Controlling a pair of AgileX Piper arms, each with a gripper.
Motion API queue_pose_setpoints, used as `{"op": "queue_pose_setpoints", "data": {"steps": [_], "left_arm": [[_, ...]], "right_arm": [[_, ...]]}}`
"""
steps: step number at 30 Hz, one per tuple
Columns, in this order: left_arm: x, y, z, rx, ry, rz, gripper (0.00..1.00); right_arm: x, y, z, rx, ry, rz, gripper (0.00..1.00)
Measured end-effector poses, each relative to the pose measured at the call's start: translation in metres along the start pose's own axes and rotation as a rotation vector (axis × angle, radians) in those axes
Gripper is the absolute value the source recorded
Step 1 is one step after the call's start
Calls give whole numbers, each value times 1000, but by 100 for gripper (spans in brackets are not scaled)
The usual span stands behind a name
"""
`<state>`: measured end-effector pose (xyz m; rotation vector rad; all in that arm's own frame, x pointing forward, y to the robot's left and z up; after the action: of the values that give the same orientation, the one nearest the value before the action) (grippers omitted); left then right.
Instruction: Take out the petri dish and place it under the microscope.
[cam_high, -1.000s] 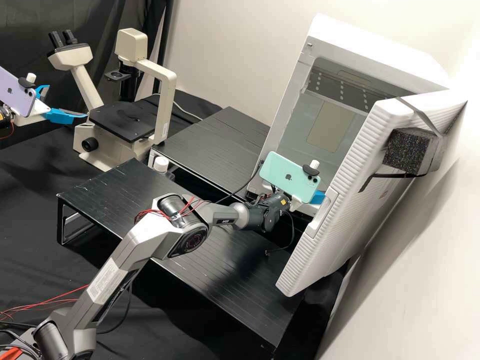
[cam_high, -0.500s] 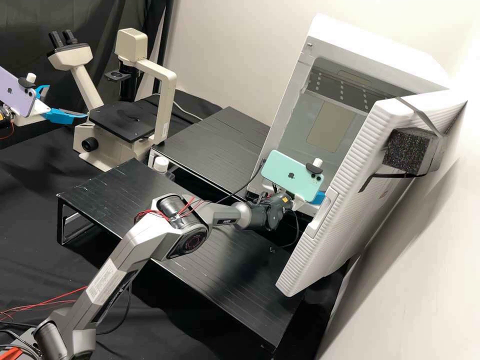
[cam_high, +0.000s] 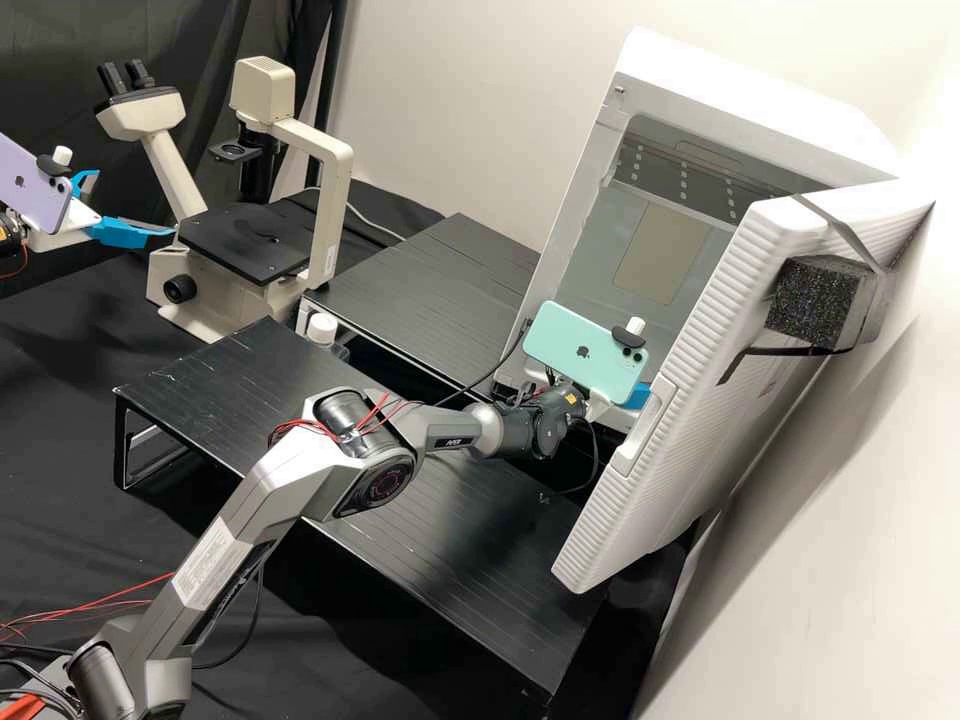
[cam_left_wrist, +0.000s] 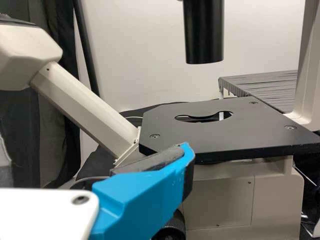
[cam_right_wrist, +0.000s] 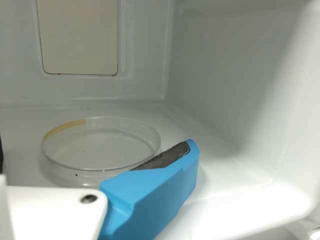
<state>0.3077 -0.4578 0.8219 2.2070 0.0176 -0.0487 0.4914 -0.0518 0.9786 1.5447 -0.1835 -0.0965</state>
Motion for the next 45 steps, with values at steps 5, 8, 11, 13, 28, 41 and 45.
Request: {"op": "queue_pose_setpoints", "data": {"steps": [5,8,11,13,28,41,45], "left_arm": [[0,0,0,0,0,0,100],[0,0,0,0,0,0,100],[0,0,0,0,0,0,100],[0,0,0,0,0,0,100],[0,0,0,0,0,0,100],[0,0,0,0,0,0,100],[0,0,0,0,0,0,100]], "right_arm": [[1,1,0,0,-5,3,100],[3,3,-1,-2,-6,9,100],[5,4,0,-1,-9,11,100],[6,4,0,4,-9,12,100],[8,-3,-2,10,-8,-1,0],[9,-4,-4,9,-4,-3,0],[9,-4,-4,9,-2,-3,0]]}}
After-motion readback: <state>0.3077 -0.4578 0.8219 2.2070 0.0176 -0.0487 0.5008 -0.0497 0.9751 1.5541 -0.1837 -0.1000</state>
